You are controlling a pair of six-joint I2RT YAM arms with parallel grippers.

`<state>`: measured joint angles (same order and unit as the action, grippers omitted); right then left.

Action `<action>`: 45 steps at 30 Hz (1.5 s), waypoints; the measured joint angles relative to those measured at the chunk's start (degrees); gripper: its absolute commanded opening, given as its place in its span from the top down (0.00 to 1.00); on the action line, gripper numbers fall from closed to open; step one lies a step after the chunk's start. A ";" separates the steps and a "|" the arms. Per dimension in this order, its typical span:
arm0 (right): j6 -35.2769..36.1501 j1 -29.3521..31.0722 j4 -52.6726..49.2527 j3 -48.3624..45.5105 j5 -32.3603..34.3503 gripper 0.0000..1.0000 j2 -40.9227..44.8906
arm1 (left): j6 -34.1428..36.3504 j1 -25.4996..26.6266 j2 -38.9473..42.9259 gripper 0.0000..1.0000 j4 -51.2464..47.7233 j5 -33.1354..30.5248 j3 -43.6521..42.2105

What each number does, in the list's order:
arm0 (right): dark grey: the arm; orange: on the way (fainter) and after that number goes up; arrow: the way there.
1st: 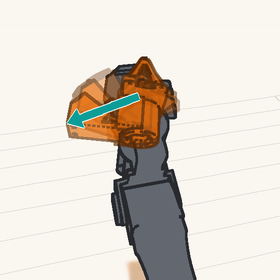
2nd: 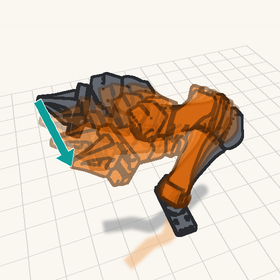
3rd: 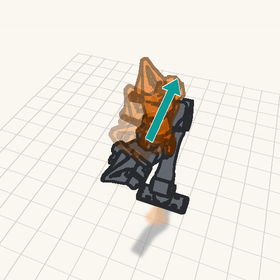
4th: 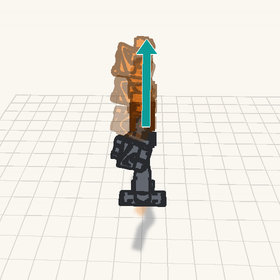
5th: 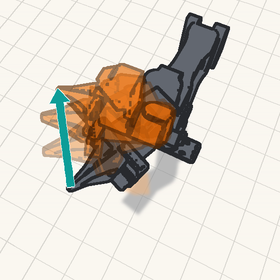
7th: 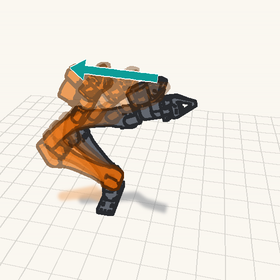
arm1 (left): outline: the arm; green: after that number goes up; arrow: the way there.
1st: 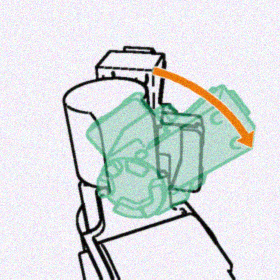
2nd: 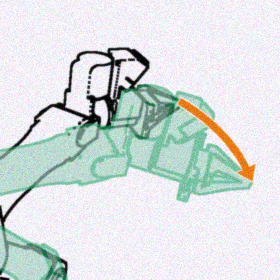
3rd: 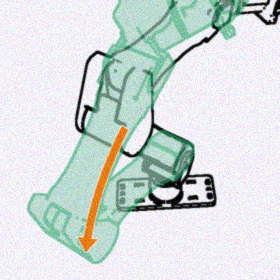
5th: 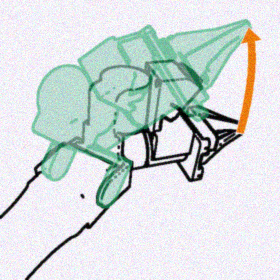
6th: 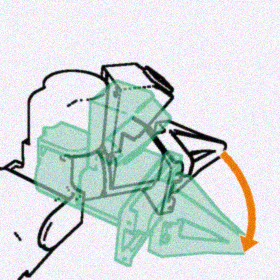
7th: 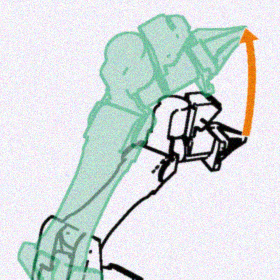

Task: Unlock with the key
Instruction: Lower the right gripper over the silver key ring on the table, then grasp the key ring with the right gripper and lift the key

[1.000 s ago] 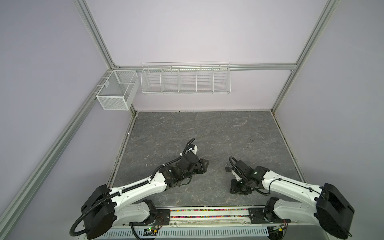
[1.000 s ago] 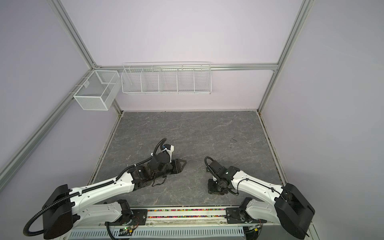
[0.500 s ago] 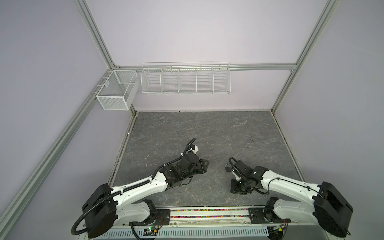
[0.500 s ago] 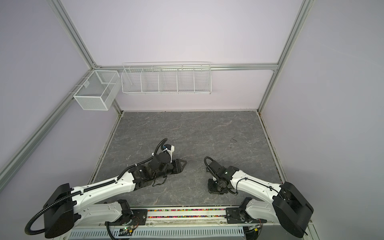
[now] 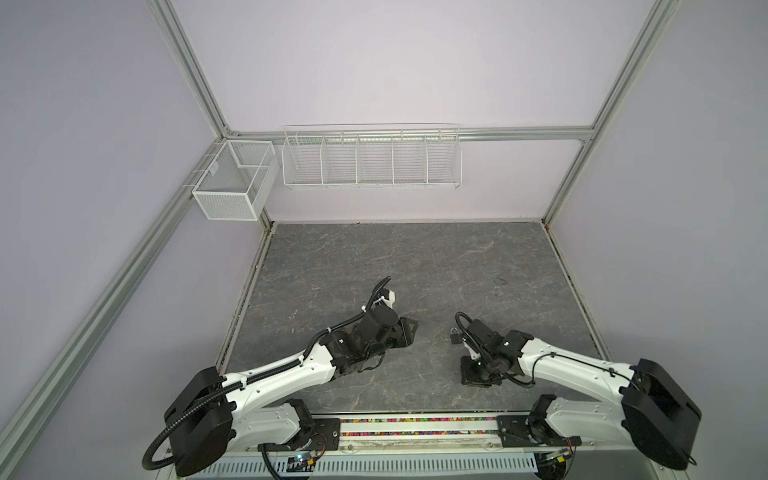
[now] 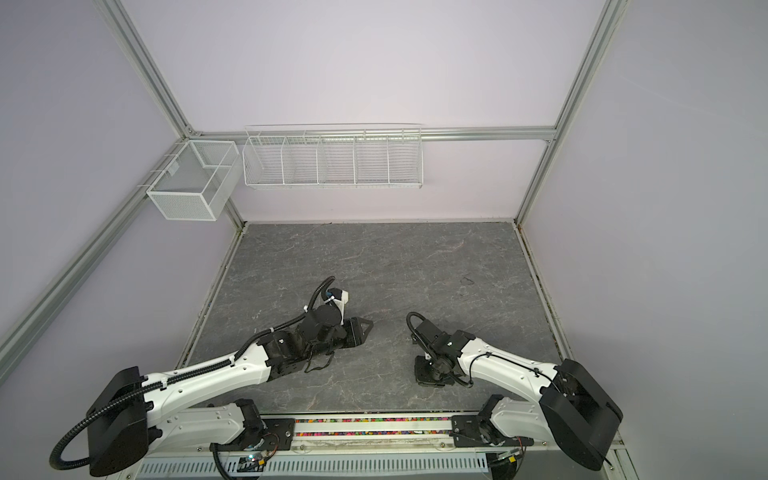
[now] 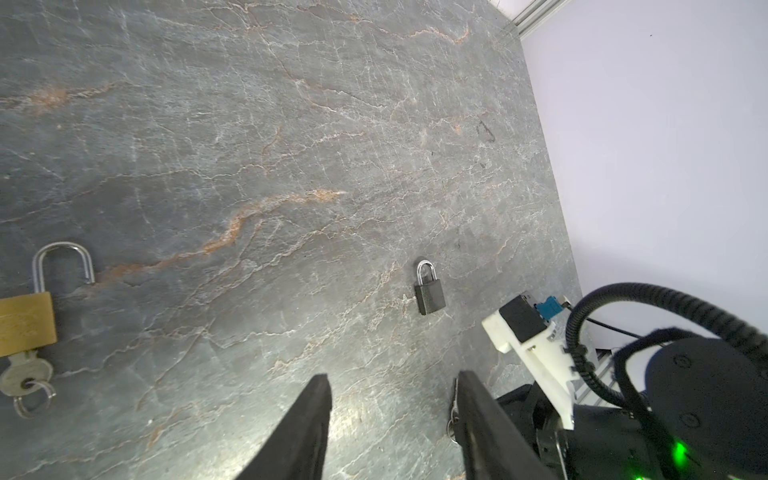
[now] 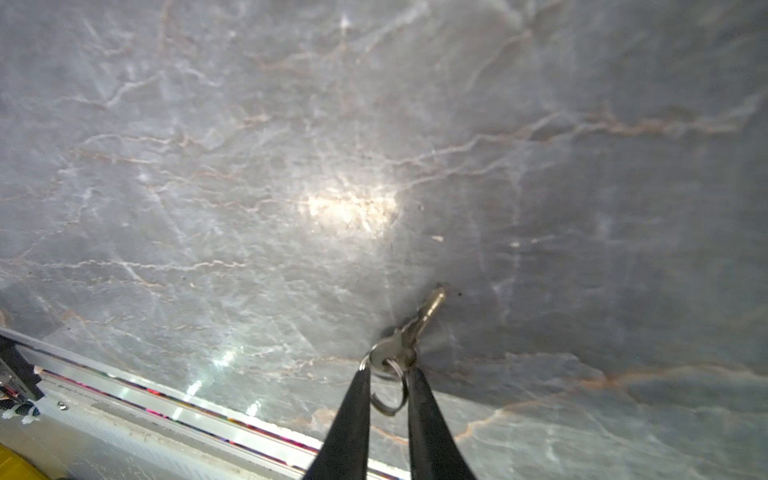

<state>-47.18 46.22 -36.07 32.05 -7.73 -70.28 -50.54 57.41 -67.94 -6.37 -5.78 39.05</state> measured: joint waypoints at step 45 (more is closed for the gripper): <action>-15.76 3.98 -1.20 1.60 0.83 0.70 -1.11 | 1.57 0.00 1.97 0.50 -0.87 -1.92 -0.07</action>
<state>-62.94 50.19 -37.28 33.65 -6.90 -71.40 -48.97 57.41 -65.98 -7.25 -7.70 38.98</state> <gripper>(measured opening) 0.303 0.498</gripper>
